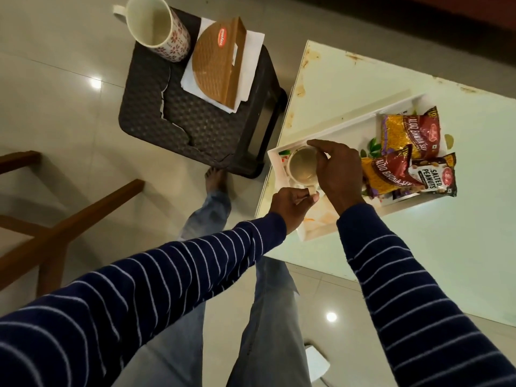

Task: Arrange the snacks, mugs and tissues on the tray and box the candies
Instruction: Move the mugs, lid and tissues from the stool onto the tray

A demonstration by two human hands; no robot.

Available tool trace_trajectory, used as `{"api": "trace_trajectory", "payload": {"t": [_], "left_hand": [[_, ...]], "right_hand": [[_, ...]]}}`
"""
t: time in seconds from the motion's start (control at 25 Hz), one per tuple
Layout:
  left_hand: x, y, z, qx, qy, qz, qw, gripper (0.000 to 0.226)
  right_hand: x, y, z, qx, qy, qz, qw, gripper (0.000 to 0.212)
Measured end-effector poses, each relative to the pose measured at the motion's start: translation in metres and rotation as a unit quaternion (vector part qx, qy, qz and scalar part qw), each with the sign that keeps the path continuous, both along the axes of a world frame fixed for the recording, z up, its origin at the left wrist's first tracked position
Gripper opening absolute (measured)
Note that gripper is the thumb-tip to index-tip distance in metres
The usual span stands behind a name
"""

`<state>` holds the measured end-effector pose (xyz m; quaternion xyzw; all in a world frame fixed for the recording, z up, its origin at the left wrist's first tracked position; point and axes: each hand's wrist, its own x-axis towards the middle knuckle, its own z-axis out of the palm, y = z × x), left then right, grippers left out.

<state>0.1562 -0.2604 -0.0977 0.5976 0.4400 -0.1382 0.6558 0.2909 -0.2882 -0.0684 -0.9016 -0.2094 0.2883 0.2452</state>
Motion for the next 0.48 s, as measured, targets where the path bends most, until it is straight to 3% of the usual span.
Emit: {"api": "trace_trajectory", "payload": {"t": [0.16, 0.32, 0.4, 0.48], "left_hand": [[-0.001, 0.011, 0.006, -0.009, 0.032, -0.003, 0.999, 0.026], [-0.017, 0.057, 0.026, -0.021, 0.042, 0.003, 0.999, 0.038], [-0.030, 0.092, 0.037, 0.029, 0.016, 0.011, 0.999, 0.030], [-0.042, 0.140, 0.050, 0.146, -0.025, 0.017, 0.989, 0.019]], "right_hand": [[-0.006, 0.000, 0.008, 0.004, 0.006, 0.001, 1.000, 0.030], [-0.020, 0.010, 0.031, 0.022, -0.054, -0.050, 0.997, 0.036], [-0.030, 0.034, 0.045, 0.049, -0.068, -0.074, 0.994, 0.034], [-0.040, 0.071, 0.057, 0.096, -0.044, -0.093, 0.990, 0.032]]}}
